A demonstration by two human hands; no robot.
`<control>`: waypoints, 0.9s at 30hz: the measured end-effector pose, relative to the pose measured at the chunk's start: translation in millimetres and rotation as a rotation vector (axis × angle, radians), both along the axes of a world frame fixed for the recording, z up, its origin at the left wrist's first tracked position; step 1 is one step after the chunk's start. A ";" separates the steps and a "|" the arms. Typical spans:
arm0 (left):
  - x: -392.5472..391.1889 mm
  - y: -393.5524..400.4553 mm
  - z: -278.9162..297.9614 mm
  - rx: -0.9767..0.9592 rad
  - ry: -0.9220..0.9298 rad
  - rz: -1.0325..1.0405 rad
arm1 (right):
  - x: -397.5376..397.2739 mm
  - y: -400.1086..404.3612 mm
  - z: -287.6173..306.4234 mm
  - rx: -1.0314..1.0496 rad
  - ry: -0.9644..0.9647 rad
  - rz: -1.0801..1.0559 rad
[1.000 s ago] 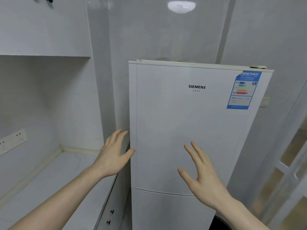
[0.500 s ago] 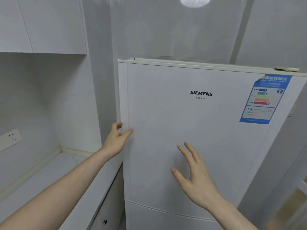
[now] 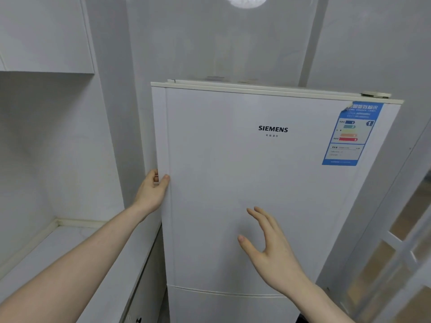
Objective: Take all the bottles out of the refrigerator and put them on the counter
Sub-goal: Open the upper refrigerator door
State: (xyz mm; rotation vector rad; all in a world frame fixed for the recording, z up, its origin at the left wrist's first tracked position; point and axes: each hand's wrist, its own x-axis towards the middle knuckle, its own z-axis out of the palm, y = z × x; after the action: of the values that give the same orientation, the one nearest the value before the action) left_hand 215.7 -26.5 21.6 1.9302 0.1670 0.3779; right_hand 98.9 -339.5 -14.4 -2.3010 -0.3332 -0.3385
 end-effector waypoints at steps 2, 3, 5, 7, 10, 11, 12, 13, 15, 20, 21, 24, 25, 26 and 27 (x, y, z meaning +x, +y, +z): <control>-3.1 2.1 2.0 0.024 -0.011 -0.015 | -9.4 7.1 -1.5 0.002 0.001 -0.015; -6.7 3.5 1.9 0.028 -0.020 -0.028 | -15.3 11.3 -2.1 0.005 0.004 -0.025; -18.7 5.9 2.9 0.046 -0.048 -0.058 | -25.2 18.3 -2.3 0.012 0.013 -0.032; -36.1 11.2 2.2 0.067 -0.071 -0.094 | -38.8 28.9 -3.0 0.018 0.026 -0.030; -64.6 19.0 2.5 0.117 -0.109 -0.171 | -59.7 44.5 -4.9 0.028 0.027 -0.028; -74.4 22.1 3.7 0.149 -0.121 -0.201 | -66.9 49.5 -5.6 0.028 0.028 -0.027; -84.6 29.4 3.8 0.185 -0.131 -0.234 | -75.3 57.4 -5.8 0.028 0.033 -0.023; -93.4 36.3 3.0 0.223 -0.140 -0.266 | -84.2 64.2 -5.9 0.029 0.045 -0.021; -105.7 48.1 1.0 0.292 -0.158 -0.327 | -100.6 75.3 -4.9 0.029 0.057 -0.012; -144.2 61.0 10.1 0.370 -0.223 -0.498 | -142.9 105.1 4.9 0.035 0.098 0.025; -150.3 60.9 15.3 0.369 -0.238 -0.529 | -151.2 110.1 6.9 0.027 0.114 0.034; -165.8 54.9 37.5 0.333 -0.275 -0.608 | -175.4 122.5 11.8 0.014 0.176 0.068; -172.2 51.1 45.9 0.315 -0.277 -0.642 | -183.9 126.8 13.4 0.016 0.197 0.071; -177.4 46.1 54.1 0.302 -0.282 -0.675 | -191.0 130.5 16.0 0.027 0.215 0.075; -181.7 40.7 60.4 0.296 -0.286 -0.705 | -197.7 133.8 17.2 0.041 0.232 0.079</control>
State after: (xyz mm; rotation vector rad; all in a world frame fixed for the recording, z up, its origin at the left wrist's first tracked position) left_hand 34.0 14.2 82.0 2.0498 -0.7768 0.2000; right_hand -98.8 -205.7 2.8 -2.2511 -0.2964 -0.0374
